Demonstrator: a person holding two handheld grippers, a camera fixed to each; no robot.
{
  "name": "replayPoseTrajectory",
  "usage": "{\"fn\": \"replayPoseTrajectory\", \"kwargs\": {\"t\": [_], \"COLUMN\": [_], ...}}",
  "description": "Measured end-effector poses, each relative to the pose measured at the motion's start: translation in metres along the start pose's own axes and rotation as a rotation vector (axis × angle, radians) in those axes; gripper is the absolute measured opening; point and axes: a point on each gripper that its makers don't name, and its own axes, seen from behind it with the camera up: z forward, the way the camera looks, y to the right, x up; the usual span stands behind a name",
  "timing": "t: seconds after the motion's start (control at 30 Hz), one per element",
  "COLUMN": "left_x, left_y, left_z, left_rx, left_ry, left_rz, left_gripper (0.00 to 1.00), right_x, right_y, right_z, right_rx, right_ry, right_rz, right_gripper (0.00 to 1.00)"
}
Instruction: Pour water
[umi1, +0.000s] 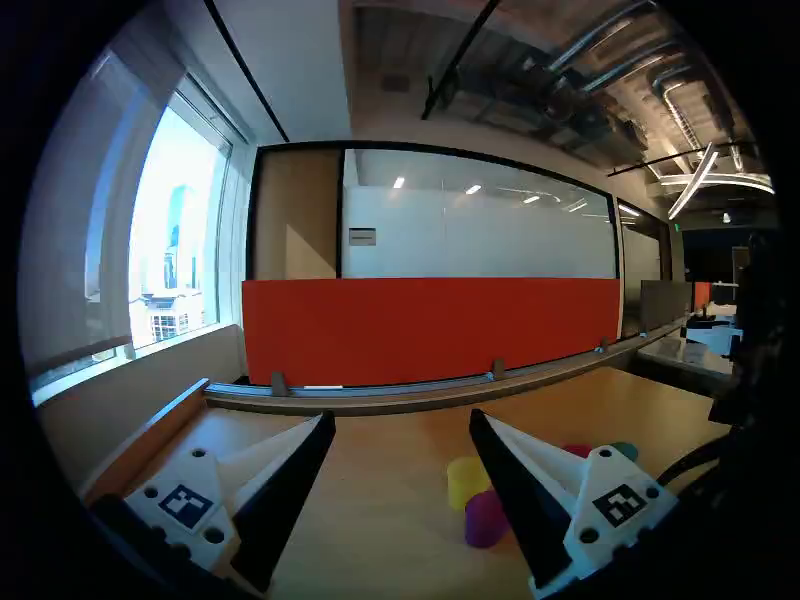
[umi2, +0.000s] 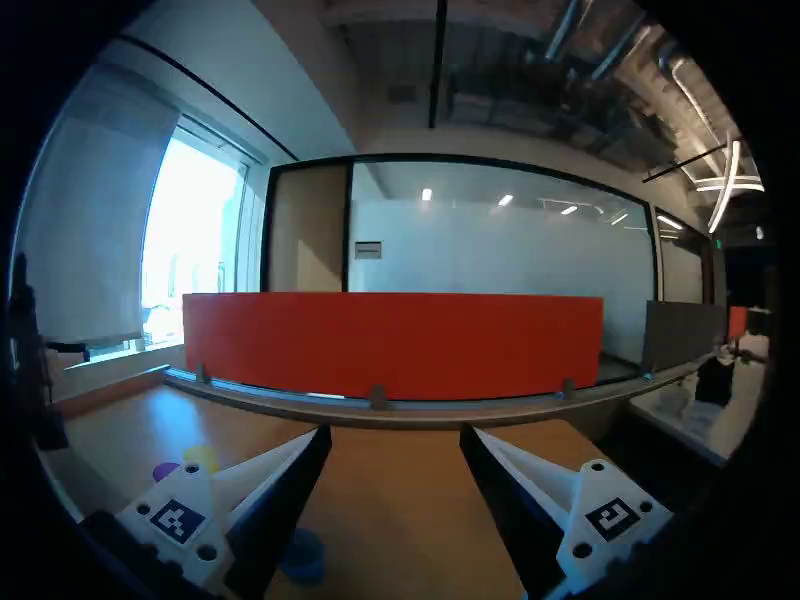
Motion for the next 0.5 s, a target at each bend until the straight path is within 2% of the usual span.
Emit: {"fn": "replayPoseTrajectory", "kwargs": {"t": [0.27, 0.5], "left_x": [-0.004, 0.004], "left_y": [0.015, 0.025], "left_z": [0.005, 0.007], "left_rx": [-0.082, -0.145], "left_ry": [-0.051, -0.056], "left_rz": [0.020, 0.051], "left_gripper": [1.00, 1.00], "right_x": [0.005, 0.012], "right_y": [-0.014, -0.036], "right_z": [0.003, 0.001], "right_rx": [0.114, 0.231], "right_ry": [-0.006, -0.012], "right_rz": [-0.009, -0.065], "right_gripper": [1.00, 1.00]}}
